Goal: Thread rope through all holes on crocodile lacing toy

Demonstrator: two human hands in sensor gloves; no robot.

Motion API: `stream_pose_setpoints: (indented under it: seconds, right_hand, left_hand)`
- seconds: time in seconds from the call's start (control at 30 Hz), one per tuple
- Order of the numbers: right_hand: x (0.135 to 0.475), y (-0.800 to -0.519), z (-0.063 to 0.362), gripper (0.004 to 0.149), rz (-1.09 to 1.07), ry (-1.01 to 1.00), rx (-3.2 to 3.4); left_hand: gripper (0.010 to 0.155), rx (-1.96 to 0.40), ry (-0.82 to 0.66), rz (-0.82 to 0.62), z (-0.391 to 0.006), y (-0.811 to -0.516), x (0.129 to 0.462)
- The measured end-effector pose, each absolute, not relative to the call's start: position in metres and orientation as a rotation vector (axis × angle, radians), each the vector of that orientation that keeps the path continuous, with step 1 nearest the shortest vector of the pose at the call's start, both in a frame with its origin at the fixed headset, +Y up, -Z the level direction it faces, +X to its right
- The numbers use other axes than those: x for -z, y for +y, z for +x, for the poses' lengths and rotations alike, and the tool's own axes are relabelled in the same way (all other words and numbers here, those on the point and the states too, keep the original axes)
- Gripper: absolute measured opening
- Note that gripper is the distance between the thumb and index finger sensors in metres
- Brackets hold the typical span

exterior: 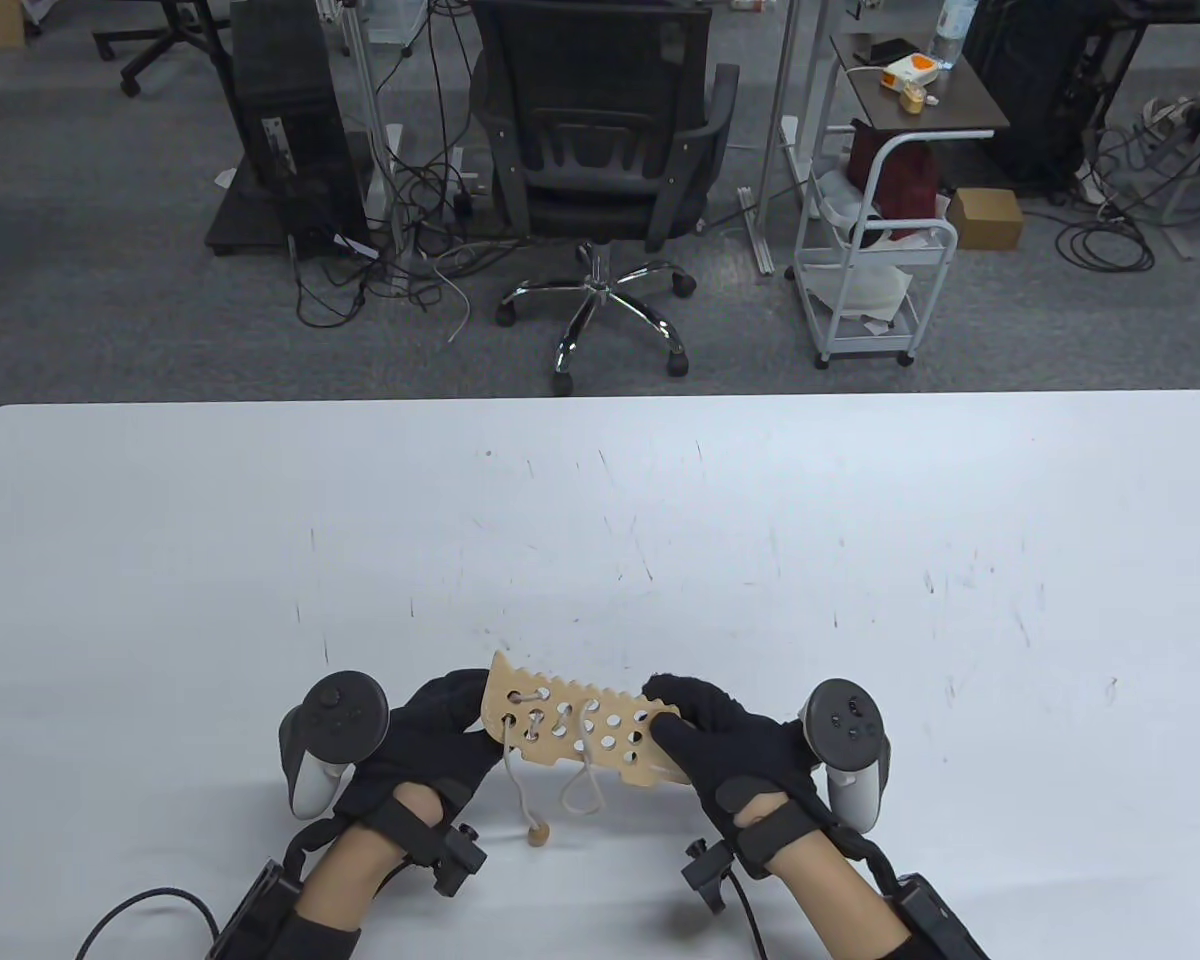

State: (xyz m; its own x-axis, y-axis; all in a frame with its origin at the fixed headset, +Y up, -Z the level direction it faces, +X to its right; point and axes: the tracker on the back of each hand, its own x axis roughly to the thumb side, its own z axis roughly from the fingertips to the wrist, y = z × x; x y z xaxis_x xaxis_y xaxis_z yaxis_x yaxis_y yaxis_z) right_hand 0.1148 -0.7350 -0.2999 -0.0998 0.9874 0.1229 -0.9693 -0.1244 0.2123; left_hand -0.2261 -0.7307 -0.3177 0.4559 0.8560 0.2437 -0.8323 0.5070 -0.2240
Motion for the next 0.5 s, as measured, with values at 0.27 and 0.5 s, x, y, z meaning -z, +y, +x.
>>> stream_pose_setpoints:
  seconds: [0.27, 0.5]
  right_hand:
    - [0.303, -0.736, 0.121, 0.047, 0.24, 0.077, -1.674]
    - [0.307, -0.737, 0.127, 0.047, 0.21, 0.064, -1.675]
  left_hand:
    - [0.045, -1.067, -0.287, -0.02, -0.238, -0.729, 0.321]
    - [0.045, -1.096, -0.24, 0.017, -0.25, -0.726, 0.323]
